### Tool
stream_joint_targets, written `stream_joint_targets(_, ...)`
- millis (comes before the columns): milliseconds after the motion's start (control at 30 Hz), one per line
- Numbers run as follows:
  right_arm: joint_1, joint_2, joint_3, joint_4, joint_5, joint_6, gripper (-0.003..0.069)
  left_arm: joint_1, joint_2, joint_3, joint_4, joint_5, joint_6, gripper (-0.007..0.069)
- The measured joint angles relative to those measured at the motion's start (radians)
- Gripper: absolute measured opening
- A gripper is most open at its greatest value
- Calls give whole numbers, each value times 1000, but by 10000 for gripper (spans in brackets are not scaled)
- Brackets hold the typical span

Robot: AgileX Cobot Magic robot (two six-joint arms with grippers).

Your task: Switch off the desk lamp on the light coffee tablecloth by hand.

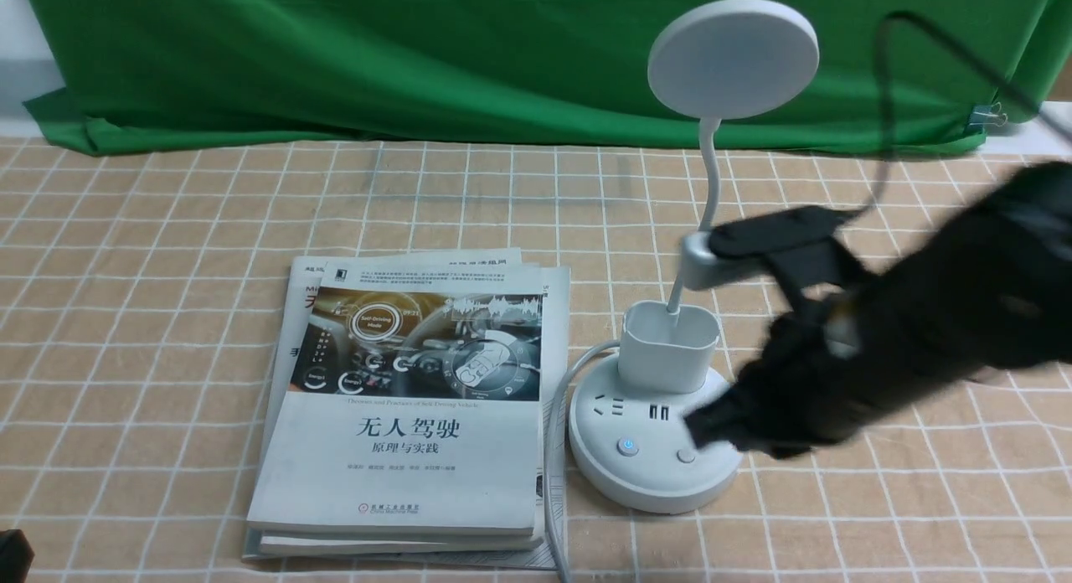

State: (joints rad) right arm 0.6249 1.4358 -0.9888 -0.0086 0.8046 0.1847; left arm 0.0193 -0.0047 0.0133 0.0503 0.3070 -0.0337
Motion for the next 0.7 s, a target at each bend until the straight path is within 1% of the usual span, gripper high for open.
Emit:
stream_joint_targets(167, 0, -154, 75, 0, 10, 0, 47, 0, 0, 0, 0, 0, 0, 5)
stream_joint_targets(333, 0, -250, 80, 0, -15, 0, 53, 0, 0, 0, 0, 0, 0, 5)
stream_joint_targets(433, 0, -281, 80, 0, -53, 0, 57, 0, 0, 0, 0, 0, 0, 5)
stream_joint_targets(633, 0, -312, 85, -1, -194, -3, 66, 0, 0, 0, 0, 0, 0, 5)
stream_joint_targets(700, -12, -332, 89, -1, -219, -30, 50, 0, 0, 0, 0, 0, 0, 5)
